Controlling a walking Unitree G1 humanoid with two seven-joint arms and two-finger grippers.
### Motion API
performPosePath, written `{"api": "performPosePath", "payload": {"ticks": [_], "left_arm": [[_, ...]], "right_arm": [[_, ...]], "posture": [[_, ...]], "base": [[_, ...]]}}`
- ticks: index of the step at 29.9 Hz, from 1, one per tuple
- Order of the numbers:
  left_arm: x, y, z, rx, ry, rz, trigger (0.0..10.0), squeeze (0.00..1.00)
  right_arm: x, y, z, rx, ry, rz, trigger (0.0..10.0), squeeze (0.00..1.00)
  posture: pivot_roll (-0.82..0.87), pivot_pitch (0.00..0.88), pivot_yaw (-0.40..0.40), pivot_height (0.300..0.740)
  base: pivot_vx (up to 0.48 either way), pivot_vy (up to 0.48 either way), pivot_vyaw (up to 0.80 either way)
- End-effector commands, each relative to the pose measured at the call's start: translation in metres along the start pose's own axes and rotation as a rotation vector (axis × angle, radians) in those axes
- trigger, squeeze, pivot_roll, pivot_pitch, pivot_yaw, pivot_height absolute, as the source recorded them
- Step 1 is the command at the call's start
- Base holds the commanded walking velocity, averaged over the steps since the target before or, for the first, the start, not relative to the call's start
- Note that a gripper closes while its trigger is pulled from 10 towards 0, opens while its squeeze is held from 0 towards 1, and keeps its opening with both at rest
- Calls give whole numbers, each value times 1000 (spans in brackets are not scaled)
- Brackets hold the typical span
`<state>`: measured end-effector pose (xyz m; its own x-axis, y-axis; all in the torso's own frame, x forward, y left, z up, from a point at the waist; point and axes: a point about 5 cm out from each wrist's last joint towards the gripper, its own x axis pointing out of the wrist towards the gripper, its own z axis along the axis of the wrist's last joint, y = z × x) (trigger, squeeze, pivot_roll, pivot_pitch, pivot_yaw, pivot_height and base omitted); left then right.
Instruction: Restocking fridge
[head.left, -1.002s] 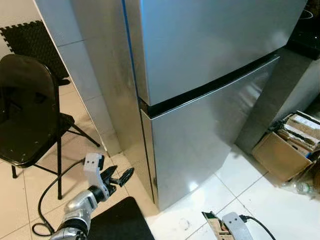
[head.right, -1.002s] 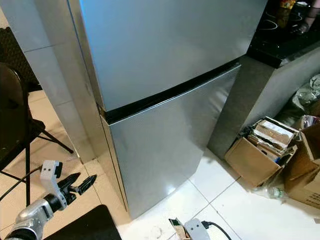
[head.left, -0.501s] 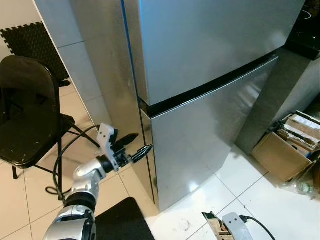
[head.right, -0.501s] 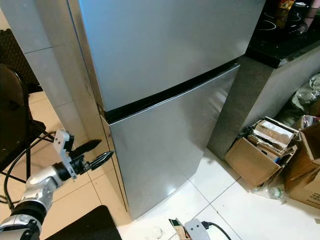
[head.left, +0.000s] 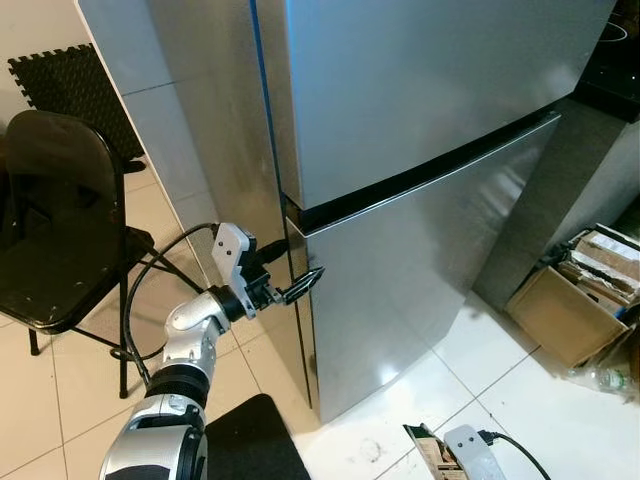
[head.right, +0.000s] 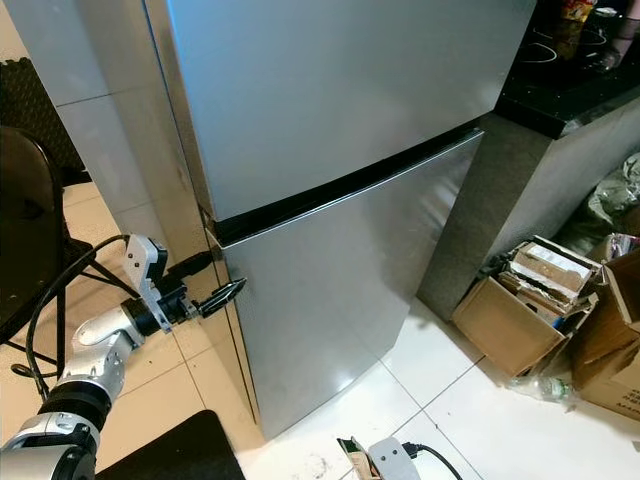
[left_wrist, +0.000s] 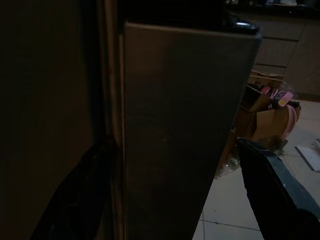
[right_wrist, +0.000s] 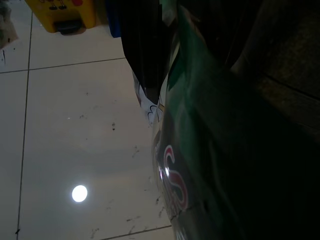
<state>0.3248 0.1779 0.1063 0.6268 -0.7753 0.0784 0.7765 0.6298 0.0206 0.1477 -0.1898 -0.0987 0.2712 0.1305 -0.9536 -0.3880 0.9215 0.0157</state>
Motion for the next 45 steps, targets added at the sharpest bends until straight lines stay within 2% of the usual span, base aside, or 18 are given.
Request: {"api": "performPosePath", "payload": {"ticks": [1, 3, 5, 9, 12, 23, 29, 32, 40, 42, 45], "left_arm": [[11, -2, 8, 32, -30, -28, 10000, 0], [13, -6, 6, 29, -17, -52, 10000, 0], [20, -18, 2, 13, -15, -122, 10000, 0], [23, -23, 2, 2, -21, -152, 10000, 0], [32, -42, 0, -29, -39, -261, 10000, 0], [38, -55, 4, -39, -61, -353, 10000, 0], [43, -74, 10, -59, -83, -454, 10000, 0], [44, -78, 11, -67, -88, -472, 10000, 0], [36, -93, 9, -184, -93, -587, 10000, 0], [36, -93, 9, -184, -93, -587, 10000, 0], [34, -107, 9, -238, -102, -648, 10000, 0]], "right_arm": [[0, -1, 1, 6, -7, -6, 10000, 0], [0, -1, 1, 7, -6, -7, 10000, 0], [0, -1, 1, 8, -5, -7, 10000, 0], [0, -1, 1, 9, -5, -7, 10000, 0], [0, -1, 1, 12, -5, -6, 10000, 0], [0, -1, 2, 15, -8, -4, 10000, 0], [0, -1, 2, 15, -3, 1, 10000, 0], [0, 0, 1, 14, 1, 4, 10000, 0], [0, -1, -1, -6, 42, 3, 10000, 0], [0, -1, -1, -6, 42, 3, 10000, 0], [-1, -2, -3, -10, 66, 4, 10000, 0]], "posture": [[-35, 0, -9, 740], [-35, 0, -9, 740], [-35, 0, -11, 740], [-34, 0, -12, 740], [-35, 0, -10, 740], [-35, 0, -9, 740], [-34, 0, -10, 740], [-35, 0, -10, 740], [-31, 0, -8, 740], [-31, 0, -8, 740], [-29, 0, -12, 740]], "base": [[0, 0, 0], [0, 0, 0], [0, 0, 0], [0, 0, 0], [0, 0, 0], [0, 0, 0], [0, 0, 0], [0, 0, 0], [0, 0, 0], [0, 0, 0], [0, 0, 0]]}}
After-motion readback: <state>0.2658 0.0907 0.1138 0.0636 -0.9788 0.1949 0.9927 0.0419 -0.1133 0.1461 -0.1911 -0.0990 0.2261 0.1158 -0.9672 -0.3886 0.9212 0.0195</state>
